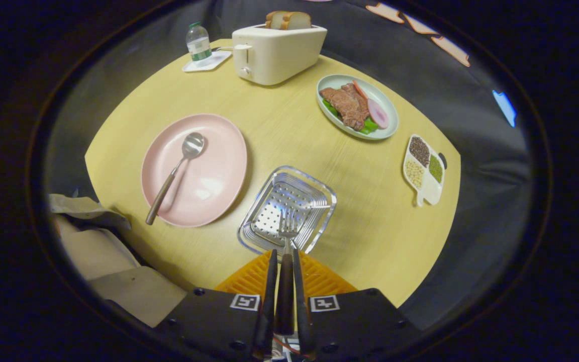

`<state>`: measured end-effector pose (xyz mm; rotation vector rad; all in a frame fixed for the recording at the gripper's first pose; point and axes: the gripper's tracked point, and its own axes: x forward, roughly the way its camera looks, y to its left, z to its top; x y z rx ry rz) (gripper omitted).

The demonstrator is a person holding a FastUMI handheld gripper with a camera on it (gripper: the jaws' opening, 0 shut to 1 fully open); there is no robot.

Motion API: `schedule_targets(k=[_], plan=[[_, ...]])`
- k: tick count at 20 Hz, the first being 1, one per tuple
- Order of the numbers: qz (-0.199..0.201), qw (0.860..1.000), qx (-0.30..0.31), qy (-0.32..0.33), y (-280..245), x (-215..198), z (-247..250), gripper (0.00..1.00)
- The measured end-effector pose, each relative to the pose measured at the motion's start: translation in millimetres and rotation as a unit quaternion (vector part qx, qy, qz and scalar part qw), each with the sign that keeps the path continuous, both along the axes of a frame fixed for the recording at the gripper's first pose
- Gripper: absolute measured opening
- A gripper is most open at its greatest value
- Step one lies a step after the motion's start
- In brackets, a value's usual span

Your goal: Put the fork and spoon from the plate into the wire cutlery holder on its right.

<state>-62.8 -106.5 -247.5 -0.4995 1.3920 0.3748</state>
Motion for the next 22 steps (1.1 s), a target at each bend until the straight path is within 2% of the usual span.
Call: schedule_targets(k=[3,6,9,13,19,22], plan=[[-0.014,0.999,0.011,-0.044,6.4,9.3,8.5,0.45],[-0.049,0.993,0.032,-0.098,18.2,19.4,21.9,0.62],[-0.075,0.981,0.064,-0.166,41.7,28.3,38.3,0.78],[-0.089,0.962,0.097,-0.239,78.1,27.1,52.1,1.0],[-0.124,0.933,0.156,-0.298,137.4,7.9,31.5,1.0],[-0.149,0.928,0.173,-0.293,159.8,-6.4,7.8,1.0]])
